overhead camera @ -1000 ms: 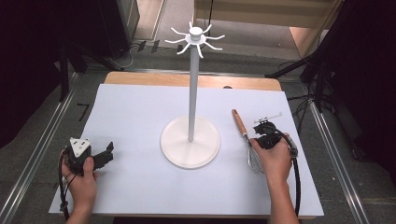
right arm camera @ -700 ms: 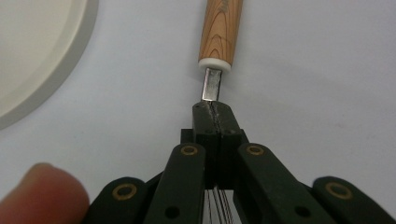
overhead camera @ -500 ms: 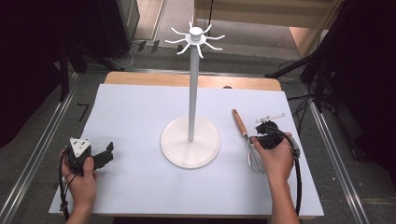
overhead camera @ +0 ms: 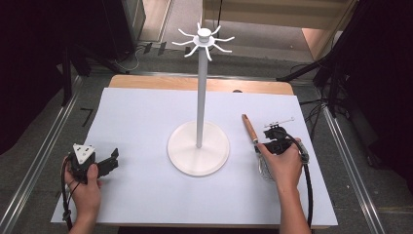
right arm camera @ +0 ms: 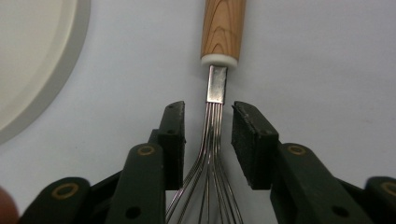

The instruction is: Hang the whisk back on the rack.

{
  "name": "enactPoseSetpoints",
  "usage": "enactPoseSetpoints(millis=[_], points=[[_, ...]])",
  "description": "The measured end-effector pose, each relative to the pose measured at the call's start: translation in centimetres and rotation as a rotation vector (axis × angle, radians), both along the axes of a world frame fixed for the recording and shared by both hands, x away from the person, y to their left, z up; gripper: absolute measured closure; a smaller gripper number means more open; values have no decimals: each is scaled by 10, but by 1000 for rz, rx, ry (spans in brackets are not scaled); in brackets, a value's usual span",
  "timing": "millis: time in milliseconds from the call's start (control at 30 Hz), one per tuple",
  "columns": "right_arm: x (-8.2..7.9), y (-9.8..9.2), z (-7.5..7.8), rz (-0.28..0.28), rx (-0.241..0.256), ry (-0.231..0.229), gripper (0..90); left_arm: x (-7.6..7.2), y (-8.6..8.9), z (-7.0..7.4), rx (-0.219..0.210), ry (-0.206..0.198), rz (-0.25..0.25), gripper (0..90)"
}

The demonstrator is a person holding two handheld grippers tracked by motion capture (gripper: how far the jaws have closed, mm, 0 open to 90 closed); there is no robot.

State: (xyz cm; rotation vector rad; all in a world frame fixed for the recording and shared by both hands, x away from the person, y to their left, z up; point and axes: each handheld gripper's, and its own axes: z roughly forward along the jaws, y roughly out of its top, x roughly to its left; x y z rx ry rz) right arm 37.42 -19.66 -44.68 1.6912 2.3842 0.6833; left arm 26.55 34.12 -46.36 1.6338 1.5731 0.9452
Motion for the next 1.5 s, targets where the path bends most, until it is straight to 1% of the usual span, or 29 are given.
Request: enactPoseSetpoints(millis=[100, 200, 300, 433, 467, 533, 567, 600, 633, 667, 700, 767, 800, 833, 900, 933, 967, 1000, 1067, 1100, 1133, 1167, 1200, 1233, 1267, 1300, 1367, 1400, 1500], points=[[2, 5, -6, -1, -21, 43, 701, 0, 0, 0, 0, 0, 0, 140], [2, 6, -6, -6, -41, 40, 759, 0, 0, 0, 0, 0, 0, 139], [1, 8, -6, -4, -80, 21, 819, 0, 0, 0, 0, 2, 0, 140], [-1, 9, -5, 13, -101, -17, 835, 0, 0, 0, -2, 2, 1, 140], [-2, 8, -5, 26, -102, -39, 836, 0, 0, 0, -1, 2, 1, 140], [-5, 8, -3, 18, -85, -66, 839, 0, 0, 0, 1, 4, -1, 139], [-5, 8, -3, 18, -85, -66, 839, 0, 0, 0, 1, 4, -1, 139], [-8, 7, 1, 17, -65, -103, 840, 0, 0, 0, 1, 3, -1, 140], [-8, 7, 1, 17, -65, -103, 840, 0, 0, 0, 1, 3, -1, 139], [-11, 4, 6, 16, -51, -142, 840, 0, 0, 0, 2, 4, -1, 139], [-12, 4, 8, 19, -47, -160, 841, 0, 0, 0, 2, 4, 0, 139], [-15, 2, 12, 15, 1, -188, 841, 0, 0, 0, 4, 5, 2, 140], [-15, 2, 12, 15, 1, -188, 841, 0, 0, 0, 4, 5, 2, 139], [-19, 1, 16, 16, 21, -225, 840, 0, 0, 0, 5, 5, 2, 140], [-22, 0, 19, 14, 56, -249, 841, 0, 0, 0, 5, 5, 2, 139], [-23, -1, 21, 22, 66, -269, 841, 0, 0, 0, 6, 5, 2, 139], [-23, -1, 21, 22, 66, -269, 841, 0, 0, 0, 6, 5, 2, 140], [-26, -1, 24, 28, 83, -303, 840, 0, 0, 0, 6, 5, 2, 139], [-29, -1, 27, 35, 120, -337, 841, 0, 0, 0, 7, 6, 2, 139], [-29, -1, 27, 35, 120, -337, 841, 0, 0, 0, 7, 6, 2, 140], [-32, -1, 31, 41, 144, -371, 840, 0, 0, 0, 8, 6, 1, 140], [-32, -1, 31, 41, 144, -371, 840, 0, 0, 0, 8, 6, 1, 139], [-35, -1, 34, 44, 180, -403, 840, 0, 0, 0, 9, 7, 1, 140], [-35, -1, 34, 44, 180, -403, 840, 0, 0, 0, 9, 7, 1, 140], [-38, -1, 37, 53, 207, -446, 840, 0, 0, 0, 8, 6, 0, 139], [-39, -1, 39, 58, 213, -466, 840, 0, 0, 0, 8, 6, 0, 140], [-41, -1, 40, 59, 219, -478, 840, 0, 0, 0, 6, 5, 2, 140], [-43, -1, 42, 62, 238, -505, 840, 0, 0, 0, 6, 5, 1, 139], [-45, -1, 44, 62, 264, -531, 840, 0, 0, 0, 6, 5, 1, 140]])
